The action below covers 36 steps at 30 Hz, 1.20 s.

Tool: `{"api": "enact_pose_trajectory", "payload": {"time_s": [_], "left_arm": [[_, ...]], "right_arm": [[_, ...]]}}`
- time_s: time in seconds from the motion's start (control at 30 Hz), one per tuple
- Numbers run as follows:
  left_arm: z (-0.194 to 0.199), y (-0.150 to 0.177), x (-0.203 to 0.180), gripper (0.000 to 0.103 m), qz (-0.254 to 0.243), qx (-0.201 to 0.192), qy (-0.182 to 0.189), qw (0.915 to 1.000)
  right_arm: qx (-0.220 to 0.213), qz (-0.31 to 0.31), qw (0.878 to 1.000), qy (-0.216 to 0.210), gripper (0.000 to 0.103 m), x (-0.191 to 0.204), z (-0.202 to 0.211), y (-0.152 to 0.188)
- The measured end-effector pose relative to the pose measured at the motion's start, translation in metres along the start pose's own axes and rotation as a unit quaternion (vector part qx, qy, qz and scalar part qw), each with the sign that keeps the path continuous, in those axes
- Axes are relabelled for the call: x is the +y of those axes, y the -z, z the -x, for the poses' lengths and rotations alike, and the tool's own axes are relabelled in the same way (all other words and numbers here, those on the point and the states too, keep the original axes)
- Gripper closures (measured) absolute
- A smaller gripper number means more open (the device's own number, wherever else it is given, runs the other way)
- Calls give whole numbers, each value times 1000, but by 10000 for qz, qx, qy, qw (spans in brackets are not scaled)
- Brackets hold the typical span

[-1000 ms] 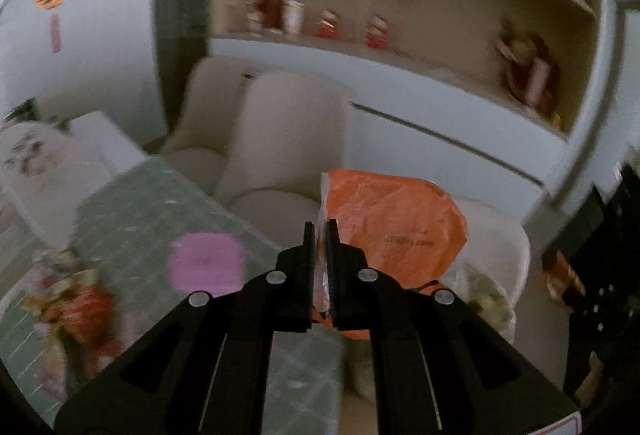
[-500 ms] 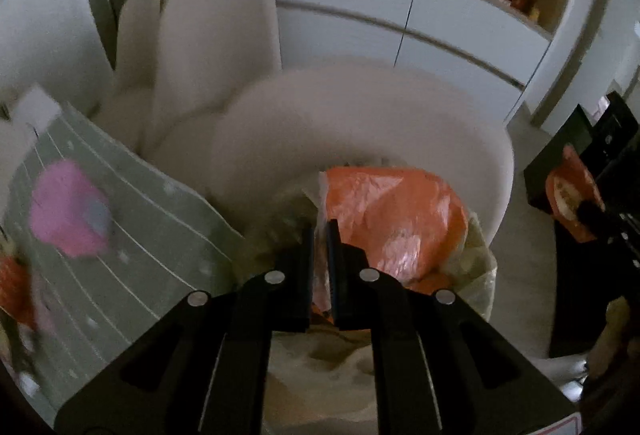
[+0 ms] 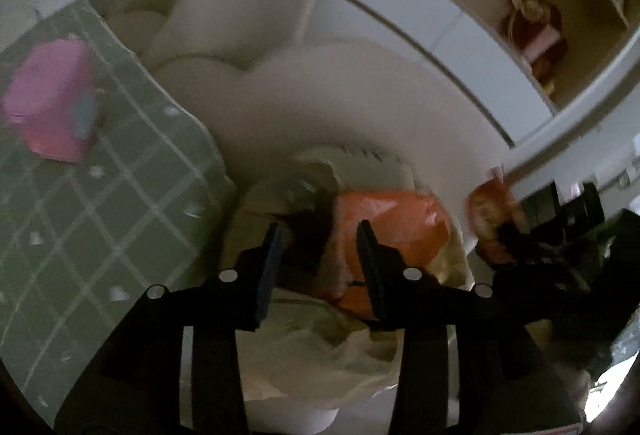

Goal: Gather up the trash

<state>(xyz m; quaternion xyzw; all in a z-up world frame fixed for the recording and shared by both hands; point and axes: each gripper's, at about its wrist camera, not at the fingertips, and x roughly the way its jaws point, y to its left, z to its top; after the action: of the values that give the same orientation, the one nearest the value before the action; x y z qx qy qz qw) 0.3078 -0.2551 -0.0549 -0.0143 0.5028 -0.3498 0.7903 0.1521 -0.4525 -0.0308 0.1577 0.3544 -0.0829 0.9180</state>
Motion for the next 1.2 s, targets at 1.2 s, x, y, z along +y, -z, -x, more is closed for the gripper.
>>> {"api": "enact_pose_trajectory", "payload": {"time_s": [1.2], "left_arm": [[194,68,231,52,1495,-1470,-1397,9678]], "right_arm": [[763,414,9961,158,49,113,-43,13]]}}
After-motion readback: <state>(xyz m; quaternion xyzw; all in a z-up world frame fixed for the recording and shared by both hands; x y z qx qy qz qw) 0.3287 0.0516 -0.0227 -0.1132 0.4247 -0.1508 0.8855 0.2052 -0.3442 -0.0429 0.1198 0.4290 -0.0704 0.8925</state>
